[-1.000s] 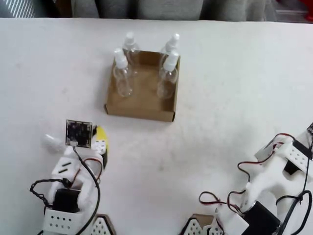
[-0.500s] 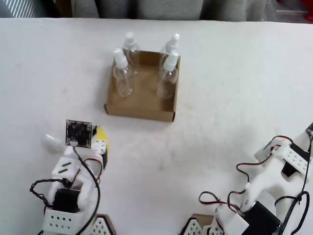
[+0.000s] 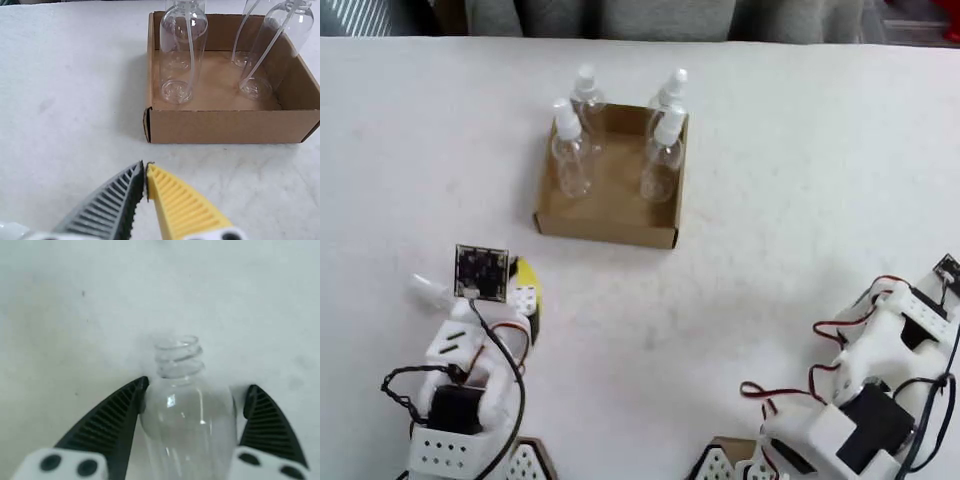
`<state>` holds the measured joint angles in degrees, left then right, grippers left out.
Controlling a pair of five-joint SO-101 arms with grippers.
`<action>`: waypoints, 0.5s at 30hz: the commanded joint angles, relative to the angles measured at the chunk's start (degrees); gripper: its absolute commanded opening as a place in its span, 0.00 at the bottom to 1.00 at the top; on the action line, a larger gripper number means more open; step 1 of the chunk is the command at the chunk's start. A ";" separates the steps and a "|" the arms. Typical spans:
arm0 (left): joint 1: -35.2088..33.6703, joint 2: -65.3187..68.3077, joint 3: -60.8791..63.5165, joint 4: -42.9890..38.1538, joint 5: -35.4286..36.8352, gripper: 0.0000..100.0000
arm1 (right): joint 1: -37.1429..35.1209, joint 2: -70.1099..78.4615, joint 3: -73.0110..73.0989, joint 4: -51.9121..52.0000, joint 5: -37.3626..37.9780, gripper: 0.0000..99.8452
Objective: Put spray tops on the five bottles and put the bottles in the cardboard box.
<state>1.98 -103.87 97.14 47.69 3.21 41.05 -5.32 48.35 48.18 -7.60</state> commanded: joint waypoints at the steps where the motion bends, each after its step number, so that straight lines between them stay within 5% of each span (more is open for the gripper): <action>1: -0.31 -0.75 -0.09 0.62 -0.62 0.03 | -0.40 4.09 -3.87 -1.98 -0.18 0.27; 6: -0.31 -0.75 -0.09 0.62 -0.62 0.03 | -0.40 4.18 -4.31 -1.80 -0.09 0.23; 10: -0.31 -0.75 -0.09 0.62 -0.62 0.03 | -0.40 4.18 -5.01 -1.71 3.16 0.00; 15: -0.31 -0.75 -0.09 0.62 -0.62 0.03 | 0.57 3.38 -10.29 6.02 4.75 0.02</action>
<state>1.98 -103.87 97.14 47.69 3.21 41.85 -1.54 43.96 49.58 -4.88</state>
